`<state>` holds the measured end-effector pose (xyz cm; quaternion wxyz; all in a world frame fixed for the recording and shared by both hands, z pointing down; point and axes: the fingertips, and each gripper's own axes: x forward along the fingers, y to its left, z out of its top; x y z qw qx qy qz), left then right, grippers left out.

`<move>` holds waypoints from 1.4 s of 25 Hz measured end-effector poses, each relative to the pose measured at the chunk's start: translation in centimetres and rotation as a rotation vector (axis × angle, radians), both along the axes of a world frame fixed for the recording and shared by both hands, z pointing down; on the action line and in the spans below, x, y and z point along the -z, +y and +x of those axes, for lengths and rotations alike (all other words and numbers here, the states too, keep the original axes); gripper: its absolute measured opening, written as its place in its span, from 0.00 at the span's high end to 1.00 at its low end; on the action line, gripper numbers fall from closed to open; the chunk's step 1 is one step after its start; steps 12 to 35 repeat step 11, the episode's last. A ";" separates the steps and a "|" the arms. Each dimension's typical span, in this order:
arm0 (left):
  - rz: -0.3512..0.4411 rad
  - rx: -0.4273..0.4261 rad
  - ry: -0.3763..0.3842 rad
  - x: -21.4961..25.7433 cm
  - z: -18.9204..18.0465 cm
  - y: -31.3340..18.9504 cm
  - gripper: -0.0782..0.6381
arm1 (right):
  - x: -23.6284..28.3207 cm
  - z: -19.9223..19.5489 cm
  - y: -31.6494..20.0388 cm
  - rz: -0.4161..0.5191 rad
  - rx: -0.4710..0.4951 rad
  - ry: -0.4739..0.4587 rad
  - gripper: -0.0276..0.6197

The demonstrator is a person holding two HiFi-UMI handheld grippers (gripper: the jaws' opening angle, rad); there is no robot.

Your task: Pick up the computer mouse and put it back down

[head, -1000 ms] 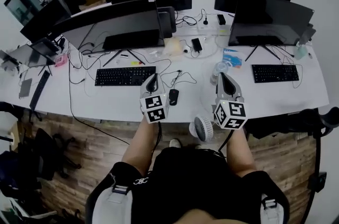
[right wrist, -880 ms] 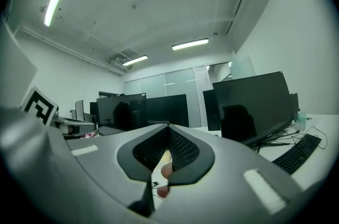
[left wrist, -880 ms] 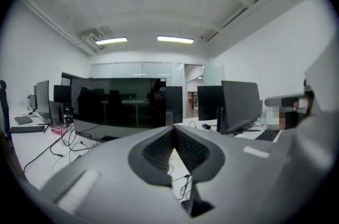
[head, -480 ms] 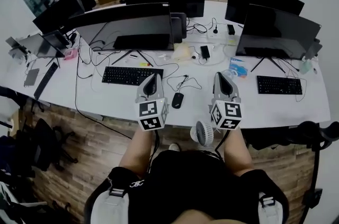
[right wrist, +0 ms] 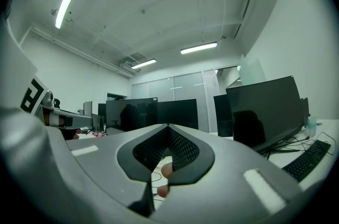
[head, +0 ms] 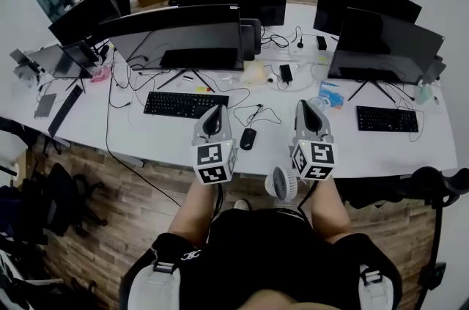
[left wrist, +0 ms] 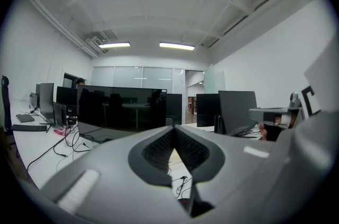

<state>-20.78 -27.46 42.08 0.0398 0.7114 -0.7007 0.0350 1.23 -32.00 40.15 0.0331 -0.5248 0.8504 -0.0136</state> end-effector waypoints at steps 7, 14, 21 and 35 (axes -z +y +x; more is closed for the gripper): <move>-0.001 -0.014 0.006 -0.1 0.4 0.2 0.82 | 0.1 -0.2 0.2 0.007 0.000 -0.004 0.96; -0.001 -0.021 0.011 0.0 0.4 0.2 0.82 | 0.0 -0.6 0.2 0.009 0.003 -0.003 0.96; -0.001 -0.021 0.011 0.0 0.4 0.2 0.82 | 0.0 -0.6 0.2 0.009 0.003 -0.003 0.96; -0.001 -0.021 0.011 0.0 0.4 0.2 0.82 | 0.0 -0.6 0.2 0.009 0.003 -0.003 0.96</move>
